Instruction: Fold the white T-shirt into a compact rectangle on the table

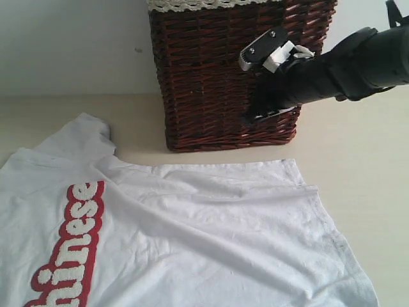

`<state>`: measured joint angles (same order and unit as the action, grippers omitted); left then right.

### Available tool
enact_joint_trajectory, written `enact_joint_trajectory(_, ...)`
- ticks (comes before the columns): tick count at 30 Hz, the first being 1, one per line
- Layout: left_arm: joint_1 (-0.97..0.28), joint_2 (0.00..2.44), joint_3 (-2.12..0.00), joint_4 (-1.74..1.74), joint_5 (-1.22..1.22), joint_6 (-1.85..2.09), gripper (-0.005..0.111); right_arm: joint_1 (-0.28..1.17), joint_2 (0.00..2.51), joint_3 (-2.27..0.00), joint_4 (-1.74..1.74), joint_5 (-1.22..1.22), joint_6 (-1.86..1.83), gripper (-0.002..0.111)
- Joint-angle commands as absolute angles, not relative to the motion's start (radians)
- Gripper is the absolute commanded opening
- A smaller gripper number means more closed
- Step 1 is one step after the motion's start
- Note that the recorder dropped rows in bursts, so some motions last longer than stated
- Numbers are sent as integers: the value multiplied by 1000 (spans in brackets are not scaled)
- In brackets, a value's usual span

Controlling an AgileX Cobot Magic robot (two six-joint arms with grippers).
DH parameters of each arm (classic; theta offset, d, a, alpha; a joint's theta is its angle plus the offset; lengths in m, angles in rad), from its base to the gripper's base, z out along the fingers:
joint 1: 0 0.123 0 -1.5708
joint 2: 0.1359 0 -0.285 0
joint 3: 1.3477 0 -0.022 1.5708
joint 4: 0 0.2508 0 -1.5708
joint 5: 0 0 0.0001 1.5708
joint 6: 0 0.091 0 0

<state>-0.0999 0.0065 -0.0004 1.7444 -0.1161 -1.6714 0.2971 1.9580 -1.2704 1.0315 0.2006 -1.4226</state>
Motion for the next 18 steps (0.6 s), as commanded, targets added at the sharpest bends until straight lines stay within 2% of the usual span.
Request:
enact_joint_trajectory(1, -102, 0, 0, 1744, -116, -1678, 3, 286, 1985, -1353, 1123, 88, -1377, 0)
enact_joint_trajectory(5, -102, 0, 0, 1744, -116, -1678, 3, 284, 1966, -1353, 1104, 182, -1385, 0)
enact_joint_trajectory(12, -102, 0, 0, 1744, -116, -1678, 3, 290, 1908, -1351, 806, 739, -1381, 0)
enact_joint_trajectory(14, -102, 0, 0, 1744, -118, -1678, 3, 290, 1922, -1338, 728, 750, -1341, 0)
enact_joint_trajectory(18, -102, 0, 0, 1744, -118, -1678, 3, 290, 1952, -1274, 543, 562, -1186, 0)
